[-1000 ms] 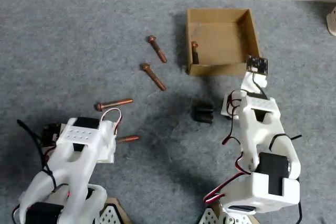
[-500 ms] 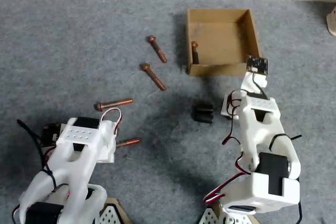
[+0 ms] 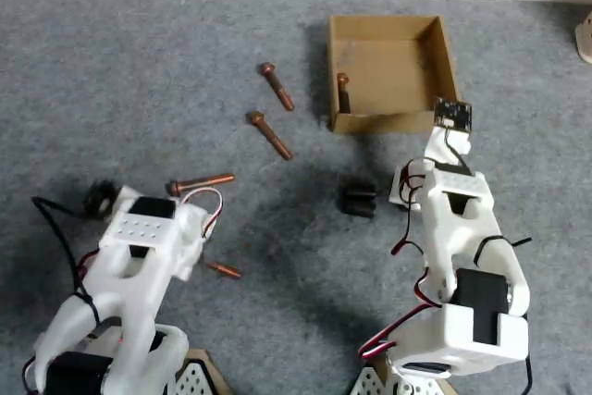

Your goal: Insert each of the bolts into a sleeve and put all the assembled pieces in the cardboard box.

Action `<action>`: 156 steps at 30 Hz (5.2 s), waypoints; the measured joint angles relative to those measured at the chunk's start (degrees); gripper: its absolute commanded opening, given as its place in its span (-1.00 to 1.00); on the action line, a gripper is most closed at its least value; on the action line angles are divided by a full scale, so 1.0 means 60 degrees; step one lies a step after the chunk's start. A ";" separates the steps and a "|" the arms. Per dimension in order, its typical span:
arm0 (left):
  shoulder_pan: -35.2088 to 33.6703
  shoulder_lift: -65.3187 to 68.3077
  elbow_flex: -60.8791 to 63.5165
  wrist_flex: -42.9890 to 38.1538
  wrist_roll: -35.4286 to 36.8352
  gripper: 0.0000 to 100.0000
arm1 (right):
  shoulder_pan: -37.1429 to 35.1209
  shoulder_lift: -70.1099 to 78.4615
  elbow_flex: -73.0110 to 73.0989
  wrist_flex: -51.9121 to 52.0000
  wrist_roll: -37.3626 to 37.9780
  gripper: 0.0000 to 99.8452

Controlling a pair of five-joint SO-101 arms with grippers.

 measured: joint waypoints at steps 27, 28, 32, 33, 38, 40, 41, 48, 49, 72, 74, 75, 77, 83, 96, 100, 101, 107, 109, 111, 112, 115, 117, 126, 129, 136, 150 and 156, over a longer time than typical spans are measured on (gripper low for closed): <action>0.0513 -0.1143 -0.2344 -0.1861 -0.9656 -0.99 | -0.0645 -0.4059 0.4132 -0.2154 0.0703 -0.99; 0.0733 -0.1509 -0.2168 -0.1861 -0.9949 -0.99 | -0.0791 -0.4703 0.4718 -0.2374 0.0733 -0.99; 0.1568 -0.2974 -0.1084 -0.2667 -1.0755 -0.99 | -0.1275 -0.7267 0.6681 -0.3033 0.0762 -0.99; 0.1700 -0.3341 -0.0689 -0.3077 -1.0901 -0.99 | -0.1377 -0.7897 0.7077 -0.3150 0.0762 -0.99; 0.2286 -0.4908 0.1685 -0.5919 -1.1707 -0.99 | -0.2110 -1.0769 0.8703 -0.3414 0.0791 -0.99; 0.2681 -0.5421 0.2681 -0.7136 -1.1853 -0.99 | -0.2315 -1.1795 0.9055 -0.3399 0.0806 -0.99; 0.2916 -0.5700 0.3165 -0.7663 -1.1883 -0.99 | -0.2462 -1.2366 0.9128 -0.3414 0.0806 -0.99; 0.4352 -0.7824 0.5421 -0.9905 -1.1897 -0.99 | -0.3604 -1.5780 0.9231 -0.2901 0.0791 -0.99; 0.4454 -0.8147 0.5670 -1.0095 -1.1912 -0.99 | -0.3736 -1.6176 0.9231 -0.2725 0.0791 -0.99; 0.4469 -1.2425 0.6154 -0.7868 -0.7194 -0.99 | -0.5802 -1.7832 0.9231 0.0073 0.1582 -0.99; 0.4469 -1.2425 0.6154 -0.7868 -0.7165 -0.99 | -0.5802 -1.7832 0.9231 -0.0205 0.1582 -0.99; 0.4469 -1.2425 0.6154 -0.7868 -0.7165 -0.99 | -0.5802 -1.7832 0.9231 -0.0322 0.1582 -0.99; 0.4469 -1.2425 0.6154 -0.7868 -0.7165 -0.99 | -0.5802 -1.7832 0.9231 -0.0469 0.1582 -0.99; 0.4469 -1.2454 0.6154 -0.7443 -0.7136 -0.98 | -0.5802 -1.7832 0.9231 -0.0513 0.1582 -0.99; 0.4601 -1.2601 0.6154 -0.7121 -0.7150 -0.99 | -0.5802 -1.7934 0.9231 -0.0542 0.0967 -0.99; 0.4161 -1.2601 0.6154 -0.7311 -0.7165 -0.99 | -0.5949 -1.8007 0.9231 -0.0542 0.0952 -0.99; 0.4029 -1.2601 0.6154 -0.7355 -0.7165 -0.99 | -0.6051 -1.8007 0.9231 -0.0542 0.0952 -0.99; 0.3502 -1.2601 0.6066 -0.7370 -0.7165 -0.99 | -0.6960 -1.8022 0.9231 -0.0982 0.1773 -0.99; 0.3209 -1.2601 0.6066 -0.7370 -0.7150 -0.99 | -0.7018 -1.8022 0.9231 -0.1670 0.1949 -0.99; 0.3136 -1.2601 0.6066 -0.7370 -0.7165 -0.99 | -0.7018 -1.8022 0.9231 -0.2037 0.2066 -0.99; 0.3150 -1.2601 0.6066 -0.7370 -0.7150 -0.99 | -0.7018 -1.8022 0.9231 -0.2256 0.2139 -0.99; 0.3179 -1.2601 0.6066 -0.7370 -0.7150 -0.99 | -0.7018 -1.8022 0.9231 -0.2520 0.2271 -0.99; 0.3179 -1.2601 0.6066 -0.7370 -0.7150 -0.99 | -0.7018 -1.8022 0.9231 -0.2535 0.2300 -0.99; 0.2872 -1.2601 0.5553 -0.7546 -0.7165 -0.99 | -0.7062 -1.8022 0.9231 -0.2037 0.2330 -0.99; 0.2930 -1.2601 0.5421 -0.7546 -0.7150 -0.99 | -0.7062 -1.8022 0.9231 -0.2037 0.2330 -0.99; 0.2901 -1.2601 0.5348 -0.7546 -0.7150 -0.99 | -0.7062 -1.8022 0.9231 -0.2037 0.2330 -0.99; 0.3062 -1.2601 0.4733 -0.6154 -0.6271 -0.99 | -0.7062 -1.8022 0.9231 -0.2037 0.2330 -0.99; 0.3077 -1.2601 0.4513 -0.6139 -0.6212 -0.98 | -0.7062 -1.8037 0.9231 -0.2022 0.2330 -0.99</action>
